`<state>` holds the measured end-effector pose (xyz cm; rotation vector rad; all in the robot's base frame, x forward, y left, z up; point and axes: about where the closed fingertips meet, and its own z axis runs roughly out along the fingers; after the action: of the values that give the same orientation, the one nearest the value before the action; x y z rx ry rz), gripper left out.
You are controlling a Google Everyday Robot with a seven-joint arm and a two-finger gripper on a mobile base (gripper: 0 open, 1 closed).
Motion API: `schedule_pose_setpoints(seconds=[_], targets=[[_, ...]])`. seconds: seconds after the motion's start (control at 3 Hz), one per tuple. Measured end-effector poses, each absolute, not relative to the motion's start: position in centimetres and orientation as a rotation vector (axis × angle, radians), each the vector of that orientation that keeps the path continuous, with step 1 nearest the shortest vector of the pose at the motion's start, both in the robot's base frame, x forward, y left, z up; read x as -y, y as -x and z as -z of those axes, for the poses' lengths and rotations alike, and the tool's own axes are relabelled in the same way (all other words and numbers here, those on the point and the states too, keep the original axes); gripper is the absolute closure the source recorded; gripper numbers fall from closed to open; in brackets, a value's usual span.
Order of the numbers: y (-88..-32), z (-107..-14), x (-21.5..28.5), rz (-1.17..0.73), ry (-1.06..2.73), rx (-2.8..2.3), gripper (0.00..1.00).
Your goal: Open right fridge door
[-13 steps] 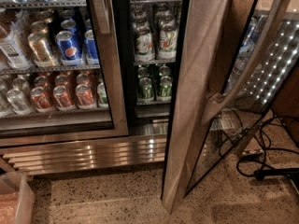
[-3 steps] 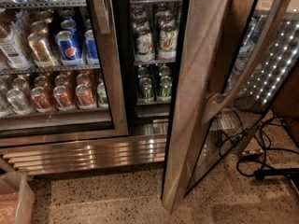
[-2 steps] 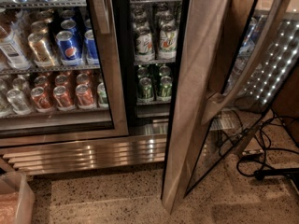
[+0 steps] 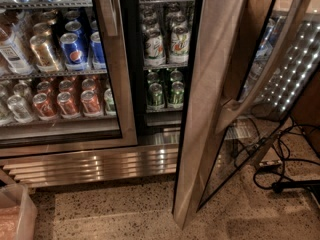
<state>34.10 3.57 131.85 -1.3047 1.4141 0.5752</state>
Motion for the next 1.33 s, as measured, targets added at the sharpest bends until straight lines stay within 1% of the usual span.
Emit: schedule_pose_setpoints(seconds=[1.33], targets=[[-34.10,-131.85,-3.57,-0.575,1.305,-1.414,0.83]])
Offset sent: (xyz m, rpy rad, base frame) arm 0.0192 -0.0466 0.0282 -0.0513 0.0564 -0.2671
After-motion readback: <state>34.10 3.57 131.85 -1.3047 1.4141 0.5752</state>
